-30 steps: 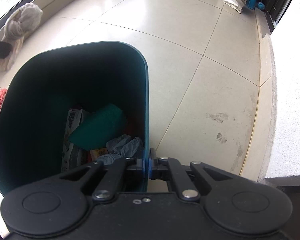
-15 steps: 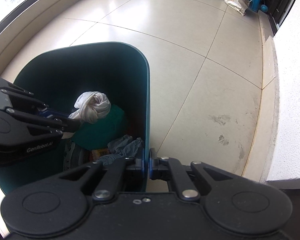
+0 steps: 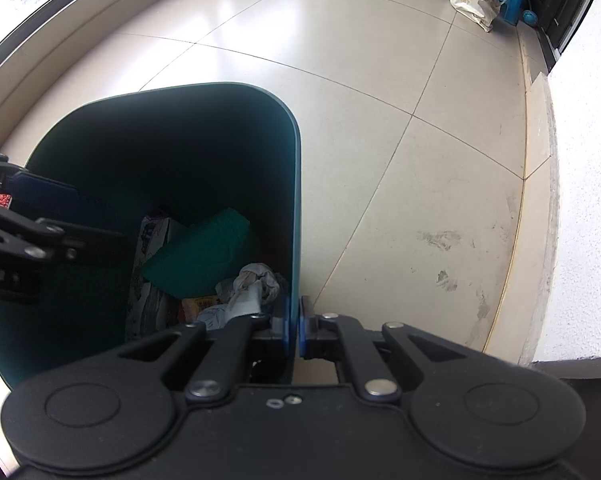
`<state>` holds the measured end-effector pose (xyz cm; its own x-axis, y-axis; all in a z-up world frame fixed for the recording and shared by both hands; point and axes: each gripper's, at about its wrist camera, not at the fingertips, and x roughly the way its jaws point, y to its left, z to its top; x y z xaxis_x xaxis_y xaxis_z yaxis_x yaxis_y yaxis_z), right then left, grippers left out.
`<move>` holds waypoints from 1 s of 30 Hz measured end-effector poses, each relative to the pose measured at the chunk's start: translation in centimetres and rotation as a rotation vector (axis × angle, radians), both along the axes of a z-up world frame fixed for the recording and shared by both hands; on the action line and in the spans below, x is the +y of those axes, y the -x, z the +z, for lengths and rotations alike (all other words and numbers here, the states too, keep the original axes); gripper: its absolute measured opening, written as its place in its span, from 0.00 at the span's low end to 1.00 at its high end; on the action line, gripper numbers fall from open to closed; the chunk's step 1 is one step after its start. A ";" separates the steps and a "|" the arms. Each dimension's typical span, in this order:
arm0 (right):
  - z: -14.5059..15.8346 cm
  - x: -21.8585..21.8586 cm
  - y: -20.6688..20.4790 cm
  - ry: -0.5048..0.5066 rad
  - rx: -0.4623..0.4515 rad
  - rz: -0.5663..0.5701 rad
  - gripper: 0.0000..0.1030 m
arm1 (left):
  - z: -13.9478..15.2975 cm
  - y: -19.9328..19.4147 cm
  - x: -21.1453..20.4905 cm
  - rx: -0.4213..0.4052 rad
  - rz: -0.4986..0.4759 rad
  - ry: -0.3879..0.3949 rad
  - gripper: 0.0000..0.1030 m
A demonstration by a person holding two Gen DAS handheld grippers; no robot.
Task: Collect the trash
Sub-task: 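Carry the white tissue into the wastebasket and release it, then lower the left gripper to the red candy wrapper and grasp it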
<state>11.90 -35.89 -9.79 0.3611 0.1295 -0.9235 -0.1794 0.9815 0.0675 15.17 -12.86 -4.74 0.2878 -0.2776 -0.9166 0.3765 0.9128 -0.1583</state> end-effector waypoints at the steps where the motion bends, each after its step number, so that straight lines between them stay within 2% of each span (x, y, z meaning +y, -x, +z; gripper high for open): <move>1: 0.0 0.1 0.0 0.002 0.000 0.000 0.04 | 0.7 0.1 0.8 -0.016 0.019 0.005 0.70; 4: 0.1 0.2 0.0 0.004 0.002 -0.002 0.04 | 2.2 -0.5 2.7 -0.055 0.084 0.015 0.73; 8: 0.1 0.2 0.0 0.001 0.003 -0.008 0.04 | 3.8 -1.2 6.6 -0.120 0.192 -0.012 0.73; 12: 0.0 0.1 -0.1 -0.002 0.004 -0.010 0.04 | 3.6 -3.3 10.6 -0.124 0.317 -0.034 0.77; 15: 0.0 0.0 -0.2 -0.003 0.006 -0.015 0.04 | 1.9 -5.4 13.5 -0.106 0.412 -0.062 0.77; 18: 0.0 0.1 -0.1 0.005 -0.004 -0.010 0.04 | -1.5 -8.0 16.1 -0.048 0.505 -0.110 0.77; 22: 0.3 0.3 0.1 0.013 -0.016 0.002 0.04 | -7.5 -11.2 19.3 0.063 0.624 -0.176 0.77; 27: 0.2 0.9 0.3 0.039 -0.019 0.033 0.04 | -14.7 -13.6 23.4 0.209 0.753 -0.170 0.77; 30: -0.2 1.0 0.2 0.039 -0.009 0.041 0.04 | -18.1 -14.9 24.9 0.259 0.818 -0.181 0.77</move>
<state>11.66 -34.90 -9.99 0.3644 0.1081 -0.9249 -0.2198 0.9752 0.0273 30.08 12.04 -22.88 0.1095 0.0804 -0.9907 -0.4349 0.9001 0.0250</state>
